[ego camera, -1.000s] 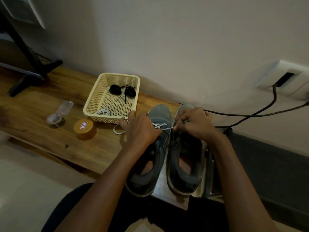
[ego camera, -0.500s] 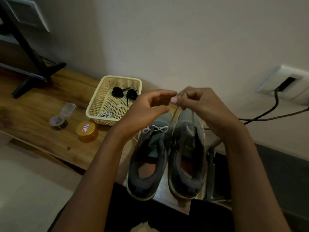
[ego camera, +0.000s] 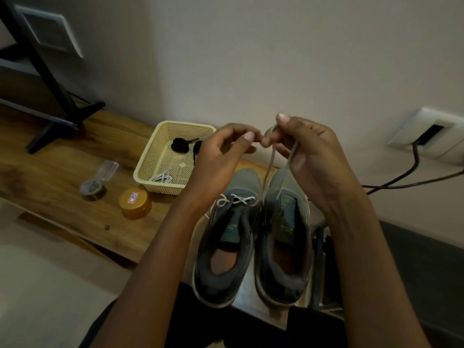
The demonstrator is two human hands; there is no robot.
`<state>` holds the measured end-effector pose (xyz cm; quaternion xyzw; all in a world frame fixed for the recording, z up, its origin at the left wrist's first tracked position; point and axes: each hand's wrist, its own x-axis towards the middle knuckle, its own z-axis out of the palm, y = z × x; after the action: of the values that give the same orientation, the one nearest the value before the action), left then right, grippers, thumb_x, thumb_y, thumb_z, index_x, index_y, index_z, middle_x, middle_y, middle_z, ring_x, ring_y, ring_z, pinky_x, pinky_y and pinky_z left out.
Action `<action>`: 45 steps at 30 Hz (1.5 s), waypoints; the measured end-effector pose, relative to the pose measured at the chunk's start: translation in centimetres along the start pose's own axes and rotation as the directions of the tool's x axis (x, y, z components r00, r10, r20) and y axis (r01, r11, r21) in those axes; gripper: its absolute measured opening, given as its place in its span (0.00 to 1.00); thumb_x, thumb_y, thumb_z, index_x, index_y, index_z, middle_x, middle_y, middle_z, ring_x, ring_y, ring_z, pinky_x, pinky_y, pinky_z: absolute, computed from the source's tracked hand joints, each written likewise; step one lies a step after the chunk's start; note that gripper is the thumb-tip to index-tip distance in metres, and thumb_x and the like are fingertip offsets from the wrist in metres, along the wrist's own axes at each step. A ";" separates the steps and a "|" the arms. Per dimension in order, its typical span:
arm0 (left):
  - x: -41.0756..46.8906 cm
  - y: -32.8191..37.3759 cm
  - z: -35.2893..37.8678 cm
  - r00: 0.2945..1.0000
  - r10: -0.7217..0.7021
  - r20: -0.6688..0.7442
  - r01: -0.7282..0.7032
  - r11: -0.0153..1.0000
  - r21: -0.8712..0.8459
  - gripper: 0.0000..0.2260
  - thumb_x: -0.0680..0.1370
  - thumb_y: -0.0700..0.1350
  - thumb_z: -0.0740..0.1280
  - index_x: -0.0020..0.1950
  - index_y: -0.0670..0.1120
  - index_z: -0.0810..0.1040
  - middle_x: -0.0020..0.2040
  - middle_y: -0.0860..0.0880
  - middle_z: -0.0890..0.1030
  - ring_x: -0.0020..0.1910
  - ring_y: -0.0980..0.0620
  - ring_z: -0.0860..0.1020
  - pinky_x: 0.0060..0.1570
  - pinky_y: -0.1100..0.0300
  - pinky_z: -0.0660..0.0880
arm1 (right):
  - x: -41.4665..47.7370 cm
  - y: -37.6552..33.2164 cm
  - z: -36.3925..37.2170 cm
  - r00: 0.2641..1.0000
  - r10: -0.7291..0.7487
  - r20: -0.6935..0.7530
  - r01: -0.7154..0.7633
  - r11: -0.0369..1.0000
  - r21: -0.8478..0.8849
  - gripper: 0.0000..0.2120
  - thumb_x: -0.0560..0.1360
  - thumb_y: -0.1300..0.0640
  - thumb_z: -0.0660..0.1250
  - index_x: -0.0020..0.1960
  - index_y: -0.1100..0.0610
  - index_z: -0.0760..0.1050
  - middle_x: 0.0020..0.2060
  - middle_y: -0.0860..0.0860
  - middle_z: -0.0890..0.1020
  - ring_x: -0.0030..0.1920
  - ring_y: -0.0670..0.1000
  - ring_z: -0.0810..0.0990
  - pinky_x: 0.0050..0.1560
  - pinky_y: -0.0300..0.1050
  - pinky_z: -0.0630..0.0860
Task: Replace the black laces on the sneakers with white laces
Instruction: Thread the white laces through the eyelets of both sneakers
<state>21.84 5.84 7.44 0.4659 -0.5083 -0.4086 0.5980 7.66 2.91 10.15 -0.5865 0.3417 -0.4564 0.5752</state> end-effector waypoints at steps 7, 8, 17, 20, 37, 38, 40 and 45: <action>-0.2 -0.8 -0.4 0.992 0.016 0.129 -0.026 0.997 0.073 0.08 0.75 0.37 0.69 0.53 0.45 0.81 0.46 0.48 0.83 0.45 0.54 0.82 0.46 0.64 0.78 | -0.7 1.4 0.8 0.989 0.139 -0.055 -0.148 0.960 -0.240 0.21 0.78 0.44 0.57 0.44 0.55 0.82 0.39 0.54 0.85 0.43 0.46 0.83 0.43 0.28 0.75; -0.2 -1.0 -0.4 0.991 0.017 0.130 -0.032 0.993 0.115 0.08 0.75 0.37 0.70 0.52 0.44 0.81 0.45 0.47 0.84 0.44 0.53 0.83 0.45 0.63 0.78 | -0.7 1.5 0.8 0.985 0.158 -0.072 -0.171 0.954 -0.248 0.22 0.78 0.43 0.56 0.43 0.56 0.82 0.39 0.54 0.85 0.44 0.45 0.83 0.42 0.28 0.75; 0.1 -1.5 -0.3 0.929 -0.205 -0.309 0.176 0.977 -0.120 0.03 0.76 0.41 0.69 0.44 0.46 0.77 0.37 0.52 0.84 0.34 0.59 0.76 0.33 0.66 0.72 | -0.1 3.5 1.0 0.947 0.264 -0.183 -0.297 0.936 -0.190 0.30 0.78 0.42 0.55 0.34 0.64 0.80 0.31 0.57 0.83 0.34 0.47 0.78 0.43 0.41 0.72; 0.2 -1.8 -0.3 0.901 -0.324 -0.290 0.237 0.925 -0.296 0.01 0.76 0.41 0.68 0.45 0.46 0.78 0.39 0.51 0.84 0.31 0.59 0.71 0.28 0.68 0.66 | 0.0 3.9 1.0 0.941 0.268 -0.207 -0.305 0.937 -0.172 0.29 0.79 0.45 0.57 0.34 0.67 0.79 0.28 0.58 0.81 0.29 0.46 0.77 0.36 0.35 0.73; 0.5 -2.1 -1.8 0.832 -0.473 -0.288 0.285 0.812 -0.510 0.04 0.78 0.41 0.66 0.49 0.44 0.80 0.35 0.54 0.81 0.28 0.62 0.70 0.24 0.71 0.66 | 0.7 7.4 -1.7 0.864 0.048 -0.502 -0.408 0.650 -0.641 0.15 0.70 0.60 0.65 0.26 0.64 0.75 0.24 0.58 0.76 0.29 0.56 0.73 0.35 0.45 0.70; 0.4 -2.3 -1.6 0.843 -0.469 -0.265 0.325 0.836 -0.442 0.04 0.78 0.41 0.66 0.49 0.44 0.80 0.37 0.54 0.81 0.27 0.62 0.69 0.23 0.71 0.65 | 0.8 7.4 -1.4 0.868 -0.027 -0.495 -0.359 0.654 -0.666 0.12 0.69 0.61 0.67 0.29 0.65 0.76 0.28 0.60 0.76 0.33 0.58 0.74 0.37 0.47 0.71; 0.4 -2.6 -1.0 0.855 -0.467 -0.224 0.375 0.856 -0.355 0.03 0.77 0.40 0.67 0.48 0.45 0.80 0.38 0.53 0.83 0.25 0.61 0.68 0.22 0.71 0.64 | 0.9 6.5 -0.3 0.898 -0.045 -0.438 -0.222 0.813 -0.538 0.05 0.71 0.62 0.70 0.36 0.62 0.80 0.35 0.56 0.80 0.37 0.53 0.77 0.42 0.45 0.74; 0.2 -3.0 -0.1 0.873 -0.461 -0.159 0.426 0.880 -0.208 0.01 0.76 0.41 0.68 0.47 0.45 0.80 0.42 0.46 0.81 0.24 0.61 0.67 0.23 0.70 0.65 | 0.5 5.3 2.5 0.947 0.079 -0.312 -0.121 0.985 -0.120 0.04 0.73 0.64 0.69 0.42 0.58 0.81 0.34 0.49 0.82 0.36 0.40 0.78 0.40 0.31 0.73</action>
<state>21.95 4.96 4.61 0.5580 -0.2877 -0.5262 0.5735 10.81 2.76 5.24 -0.5287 0.4867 -0.4874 0.4960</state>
